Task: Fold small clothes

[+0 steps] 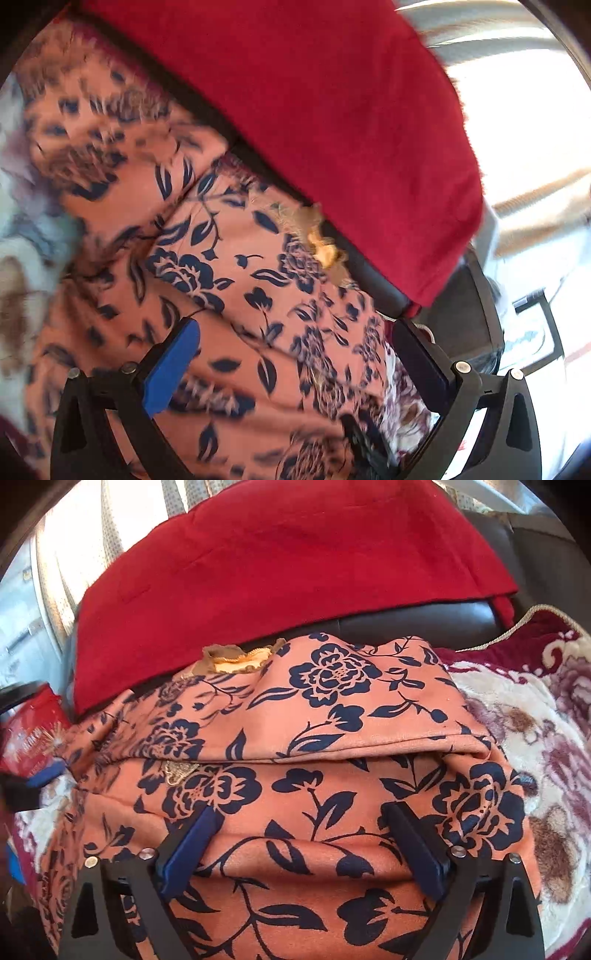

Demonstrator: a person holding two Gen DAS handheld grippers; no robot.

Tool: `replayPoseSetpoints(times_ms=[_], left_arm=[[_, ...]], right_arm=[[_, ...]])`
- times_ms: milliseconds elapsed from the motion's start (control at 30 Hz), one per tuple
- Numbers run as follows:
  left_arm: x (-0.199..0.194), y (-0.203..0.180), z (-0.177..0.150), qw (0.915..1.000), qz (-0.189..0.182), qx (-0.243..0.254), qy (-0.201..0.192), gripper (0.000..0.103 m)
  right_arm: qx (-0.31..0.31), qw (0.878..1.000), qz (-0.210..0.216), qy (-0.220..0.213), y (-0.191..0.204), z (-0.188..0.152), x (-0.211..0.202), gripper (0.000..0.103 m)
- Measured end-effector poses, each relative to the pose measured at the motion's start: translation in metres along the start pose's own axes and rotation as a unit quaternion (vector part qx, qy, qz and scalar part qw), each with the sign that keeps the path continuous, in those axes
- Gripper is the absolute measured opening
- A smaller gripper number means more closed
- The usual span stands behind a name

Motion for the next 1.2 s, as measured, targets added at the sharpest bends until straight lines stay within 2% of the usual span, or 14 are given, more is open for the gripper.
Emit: replayPoseSetpoints(times_ms=[133,200,233,333,400,467,500,567,667,767,900,1033,1133,1200], left_arm=[[0.026,0.029,0.011,0.9961,0.055,-0.069,0.009,0.086],[0.03,0.043,0.011,0.9927,0.06,-0.104,0.009,0.083],[0.03,0.047,0.012,0.9916,0.062,-0.114,0.006,0.076],[0.027,0.053,0.02,0.9901,0.098,-0.101,0.006,0.006],[0.011,0.049,0.023,0.9904,0.102,-0.091,-0.02,0.005],[-0.023,0.024,0.016,0.9891,0.121,-0.002,-0.085,0.005],[-0.03,0.02,0.009,0.9858,0.133,0.025,-0.099,0.005],[-0.032,0.031,-0.009,0.9795,0.168,0.056,-0.095,0.005],[-0.007,0.072,-0.025,0.9787,0.198,0.033,-0.043,0.009],[-0.006,0.07,-0.028,0.972,0.207,0.087,-0.069,0.009],[-0.001,0.071,-0.029,0.9716,0.195,0.112,-0.073,0.011],[-0.005,0.09,-0.031,0.9826,0.139,0.094,-0.08,0.011],[-0.006,0.091,-0.033,0.9838,0.132,0.091,-0.08,0.011],[-0.008,0.093,-0.034,0.9843,0.129,0.09,-0.081,0.011]], right_arm=[[0.017,1.0,0.023,-0.01,-0.004,-0.001,-0.004,0.097],[0.02,0.999,0.029,-0.012,-0.003,-0.001,-0.005,0.097],[0.022,0.999,0.031,-0.013,-0.002,-0.001,-0.005,0.097],[0.027,0.999,0.038,-0.014,-0.001,-0.001,-0.005,0.097],[0.029,0.999,0.04,-0.015,-0.001,-0.001,-0.005,0.097],[0.031,0.998,0.043,-0.015,0.001,-0.002,-0.005,0.097],[0.032,0.998,0.043,-0.015,0.001,-0.002,-0.005,0.097],[0.032,0.998,0.044,-0.015,0.005,-0.002,-0.004,0.097],[0.032,0.998,0.044,-0.014,0.005,-0.003,-0.004,0.097],[0.034,0.998,0.047,-0.013,0.003,-0.003,-0.006,0.097],[0.033,0.998,0.051,0.022,0.003,0.006,-0.013,0.097],[0.071,0.992,0.105,0.006,-0.003,0.053,-0.035,0.097],[0.098,0.986,0.131,0.019,-0.018,0.098,-0.018,0.097],[0.133,0.98,0.139,0.053,-0.036,0.119,0.012,0.097]])
Point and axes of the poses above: each gripper's, at about its wrist camera, not at the fingertips, and x roughly the way its jaws point, y to its left, z to its top, the point moved 5 cm from there along x, roughly the way its jaws point, and after that the axes turned 1 degree about x, right-handed, at the moved point
